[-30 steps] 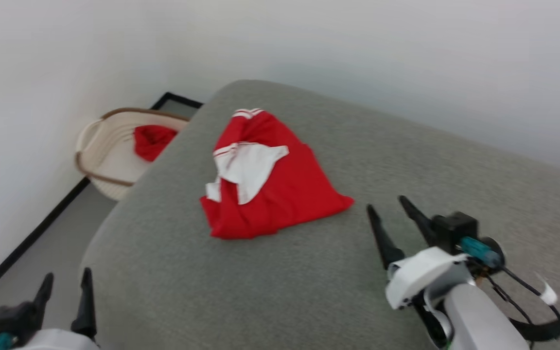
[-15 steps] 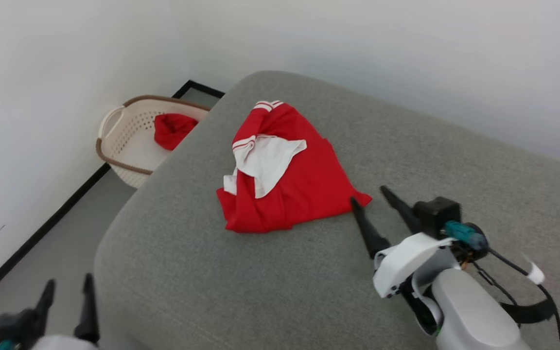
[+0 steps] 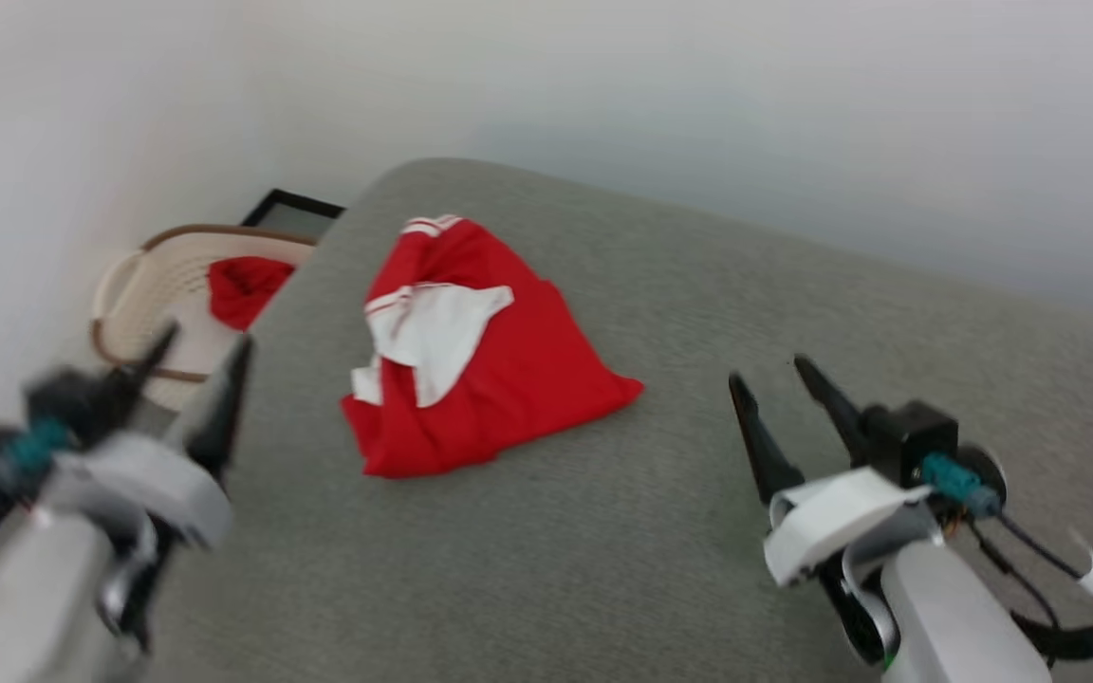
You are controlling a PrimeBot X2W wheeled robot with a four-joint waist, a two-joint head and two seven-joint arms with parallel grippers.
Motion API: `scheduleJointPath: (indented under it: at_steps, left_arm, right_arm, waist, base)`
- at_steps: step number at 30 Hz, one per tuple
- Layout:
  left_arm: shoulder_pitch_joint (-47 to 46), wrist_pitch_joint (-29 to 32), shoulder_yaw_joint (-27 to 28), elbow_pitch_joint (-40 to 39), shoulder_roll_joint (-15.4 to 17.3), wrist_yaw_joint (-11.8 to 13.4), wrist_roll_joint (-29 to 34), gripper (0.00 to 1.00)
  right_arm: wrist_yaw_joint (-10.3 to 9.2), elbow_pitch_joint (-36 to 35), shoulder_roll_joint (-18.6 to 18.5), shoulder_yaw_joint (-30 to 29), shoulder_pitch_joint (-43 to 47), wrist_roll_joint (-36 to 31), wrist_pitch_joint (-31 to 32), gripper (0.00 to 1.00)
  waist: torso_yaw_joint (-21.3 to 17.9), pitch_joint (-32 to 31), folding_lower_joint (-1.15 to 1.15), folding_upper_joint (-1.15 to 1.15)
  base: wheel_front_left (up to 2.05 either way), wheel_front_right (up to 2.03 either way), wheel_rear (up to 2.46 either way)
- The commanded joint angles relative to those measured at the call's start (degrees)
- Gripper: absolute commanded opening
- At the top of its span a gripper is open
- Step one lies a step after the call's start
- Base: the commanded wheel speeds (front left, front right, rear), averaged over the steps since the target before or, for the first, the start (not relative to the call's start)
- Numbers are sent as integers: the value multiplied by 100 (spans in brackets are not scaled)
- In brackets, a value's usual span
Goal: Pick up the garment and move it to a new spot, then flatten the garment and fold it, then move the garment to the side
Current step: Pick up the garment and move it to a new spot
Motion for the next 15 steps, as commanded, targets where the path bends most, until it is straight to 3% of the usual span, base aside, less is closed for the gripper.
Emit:
scheduleJointPath:
  at_steps: [1, 6, 15]
  left_arm:
    - [-436, 29, -373, 153, 271, 3, -296, 100]
    - [-1484, 309, -1383, 358, 965, 7, -1562, 100]
    - [-2470, 2357, -3029, 119, 2393, 7, -4193, 100]
  right_arm:
    - [-2, -139, -1, -13, -150, -73, -27, 100]
    - [-2, -515, -6, -6, -200, -165, -17, 100]
    - [-2, -1277, 10, 68, -122, -226, -17, 100]
  waist:
    - [-1087, 1016, 0, 0]
    - [-1691, 1648, 0, 0]
    - [-2470, 2330, 0, 0]
  base:
    - [0, 0, 0]
    - [0, 0, 0]
    - [0, 0, 0]
